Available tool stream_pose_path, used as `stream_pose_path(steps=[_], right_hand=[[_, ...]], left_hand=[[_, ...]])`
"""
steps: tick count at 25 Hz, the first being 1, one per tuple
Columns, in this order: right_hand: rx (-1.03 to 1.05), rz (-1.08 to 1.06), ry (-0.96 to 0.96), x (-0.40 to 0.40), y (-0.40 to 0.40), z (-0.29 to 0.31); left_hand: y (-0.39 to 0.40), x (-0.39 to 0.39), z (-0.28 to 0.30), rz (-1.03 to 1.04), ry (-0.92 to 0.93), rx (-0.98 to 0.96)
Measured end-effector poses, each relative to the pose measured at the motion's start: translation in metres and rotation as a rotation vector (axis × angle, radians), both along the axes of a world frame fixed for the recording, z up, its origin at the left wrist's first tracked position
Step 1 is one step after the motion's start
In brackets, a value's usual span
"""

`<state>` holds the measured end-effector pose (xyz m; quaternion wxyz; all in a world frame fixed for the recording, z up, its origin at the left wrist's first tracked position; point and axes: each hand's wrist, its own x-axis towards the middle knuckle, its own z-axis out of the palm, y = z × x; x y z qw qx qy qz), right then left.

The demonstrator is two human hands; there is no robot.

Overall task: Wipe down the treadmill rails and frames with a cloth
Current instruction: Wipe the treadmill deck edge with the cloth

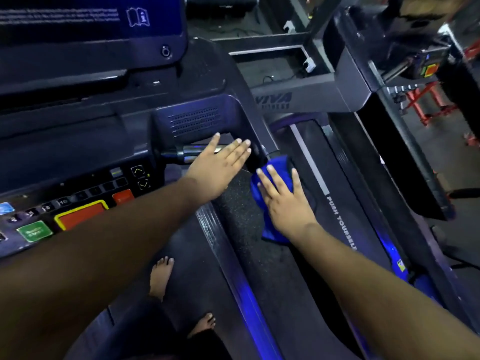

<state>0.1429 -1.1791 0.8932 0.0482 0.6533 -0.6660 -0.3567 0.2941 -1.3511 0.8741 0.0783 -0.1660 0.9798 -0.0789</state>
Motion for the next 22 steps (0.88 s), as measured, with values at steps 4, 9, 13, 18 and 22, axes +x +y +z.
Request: stream_pose_path(steps=[4, 9, 13, 18, 22], right_hand=[[0.203, 0.078, 0.156, 0.013, -0.03, -0.001], [0.398, 0.183, 0.182, 0.01, 0.01, 0.013], [0.15, 0.079, 0.148, 0.008, -0.046, 0.0], [0.083, 0.062, -0.025, -0.001, 0.048, 0.003], [-0.236, -0.227, -0.248, -0.005, 0.012, 0.002]], left_hand=[[-0.007, -0.001, 0.008, 0.054, -0.017, 0.068], [-0.009, 0.003, 0.009, 0.06, -0.035, 0.106], [-0.007, 0.001, 0.004, 0.042, -0.007, 0.073], [-0.009, 0.004, 0.003, 0.044, 0.009, 0.065], [-0.004, 0.001, 0.0, 0.086, -0.019, 0.07]])
